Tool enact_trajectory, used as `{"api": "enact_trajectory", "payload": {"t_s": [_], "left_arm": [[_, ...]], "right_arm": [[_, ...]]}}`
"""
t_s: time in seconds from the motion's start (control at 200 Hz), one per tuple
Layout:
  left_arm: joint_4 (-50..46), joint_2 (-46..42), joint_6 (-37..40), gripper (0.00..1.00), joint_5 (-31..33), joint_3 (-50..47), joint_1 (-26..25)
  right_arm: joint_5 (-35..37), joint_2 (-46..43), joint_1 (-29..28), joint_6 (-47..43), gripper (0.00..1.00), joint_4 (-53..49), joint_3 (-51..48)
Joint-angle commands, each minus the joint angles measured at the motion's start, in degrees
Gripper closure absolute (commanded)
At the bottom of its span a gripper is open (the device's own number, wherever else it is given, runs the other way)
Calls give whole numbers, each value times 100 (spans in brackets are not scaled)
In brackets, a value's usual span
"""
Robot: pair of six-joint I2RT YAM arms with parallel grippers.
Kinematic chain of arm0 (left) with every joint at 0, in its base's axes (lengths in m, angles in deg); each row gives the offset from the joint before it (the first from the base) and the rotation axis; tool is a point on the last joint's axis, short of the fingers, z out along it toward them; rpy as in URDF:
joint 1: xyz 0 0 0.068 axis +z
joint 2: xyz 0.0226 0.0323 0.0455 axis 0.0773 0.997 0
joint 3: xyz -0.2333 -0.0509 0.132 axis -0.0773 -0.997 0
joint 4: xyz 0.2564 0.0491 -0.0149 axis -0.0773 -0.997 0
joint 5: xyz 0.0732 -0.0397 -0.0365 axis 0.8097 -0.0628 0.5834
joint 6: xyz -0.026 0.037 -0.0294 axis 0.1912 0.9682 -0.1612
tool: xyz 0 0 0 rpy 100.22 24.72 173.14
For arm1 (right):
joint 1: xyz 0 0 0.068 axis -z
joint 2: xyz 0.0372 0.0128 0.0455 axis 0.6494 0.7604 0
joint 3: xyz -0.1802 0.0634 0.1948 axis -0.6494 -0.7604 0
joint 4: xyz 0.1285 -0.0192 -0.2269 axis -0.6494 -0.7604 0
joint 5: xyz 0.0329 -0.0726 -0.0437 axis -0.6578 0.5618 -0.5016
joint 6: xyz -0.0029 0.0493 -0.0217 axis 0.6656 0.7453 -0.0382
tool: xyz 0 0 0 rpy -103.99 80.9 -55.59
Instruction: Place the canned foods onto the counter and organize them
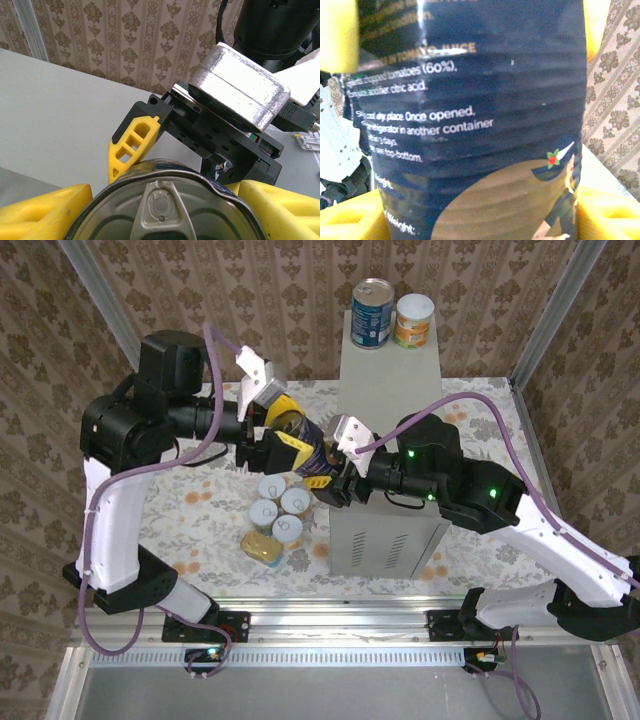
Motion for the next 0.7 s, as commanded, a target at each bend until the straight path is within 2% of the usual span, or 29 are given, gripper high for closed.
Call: {"api": "enact_trajectory", "payload": {"t_s": [0.0, 0.055, 0.25, 0.345, 0.39, 0.465, 0.695], "left_arm": [[747, -25, 65, 100, -396, -78, -58], [849, -40, 34, 100, -436, -155, -60], [1277, -89, -135, 79, -598, -568, -61], [1615, -160, -237, 61, -829, -866, -58], [1892, -258, -342, 46, -897, -1119, -68], [2510, -463, -586, 34, -844, -1597, -69], [4862, -1112, -1410, 29, -1109, -3123, -59]], "right_arm": [[-17, -78, -20, 78, 36, 328, 51], [42, -116, -18, 136, 38, 419, -18], [182, -431, -3, 487, 45, 1146, -512], [241, -542, -3, 621, 46, 1345, -649], [243, -604, -7, 680, 47, 1422, -724], [274, -714, -3, 797, 47, 1577, -866], [565, -942, 6, 1206, 48, 2153, -1332]]}}
